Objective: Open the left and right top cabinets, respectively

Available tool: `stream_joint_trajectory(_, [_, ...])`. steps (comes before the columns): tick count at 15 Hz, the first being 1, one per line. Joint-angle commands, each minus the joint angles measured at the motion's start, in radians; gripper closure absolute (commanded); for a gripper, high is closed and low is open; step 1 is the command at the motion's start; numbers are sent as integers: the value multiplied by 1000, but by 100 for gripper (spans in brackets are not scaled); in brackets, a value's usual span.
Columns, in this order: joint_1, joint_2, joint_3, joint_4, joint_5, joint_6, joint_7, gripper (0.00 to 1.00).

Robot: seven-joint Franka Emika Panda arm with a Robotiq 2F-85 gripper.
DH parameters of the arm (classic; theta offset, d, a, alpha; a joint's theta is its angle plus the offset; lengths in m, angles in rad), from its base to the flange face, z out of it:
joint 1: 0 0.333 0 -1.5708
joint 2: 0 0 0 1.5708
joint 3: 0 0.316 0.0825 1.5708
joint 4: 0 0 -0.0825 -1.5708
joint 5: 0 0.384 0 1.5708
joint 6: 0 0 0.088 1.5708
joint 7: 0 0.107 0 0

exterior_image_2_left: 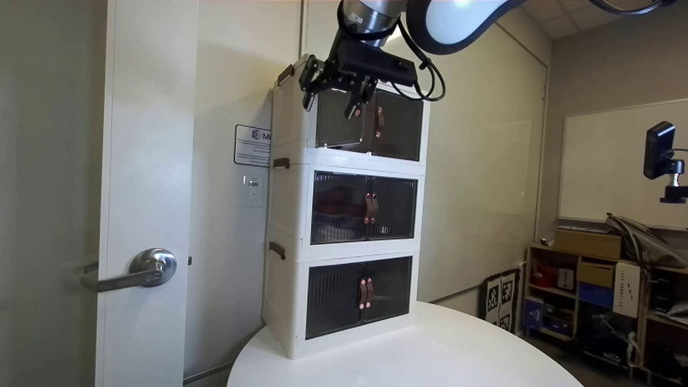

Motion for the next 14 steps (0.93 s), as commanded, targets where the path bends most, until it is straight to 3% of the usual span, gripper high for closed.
stream_joint_trajectory(1, [21,35,18,83,256,-146,-270,0])
stream_joint_trajectory(6, [21,38,11,239,500,-482,-634,0])
stream_joint_trajectory(10, [13,36,-10,339,479,-713,-770,0])
stream_joint_trajectory(14, [-2,45,-33,425,486,-823,-801,0])
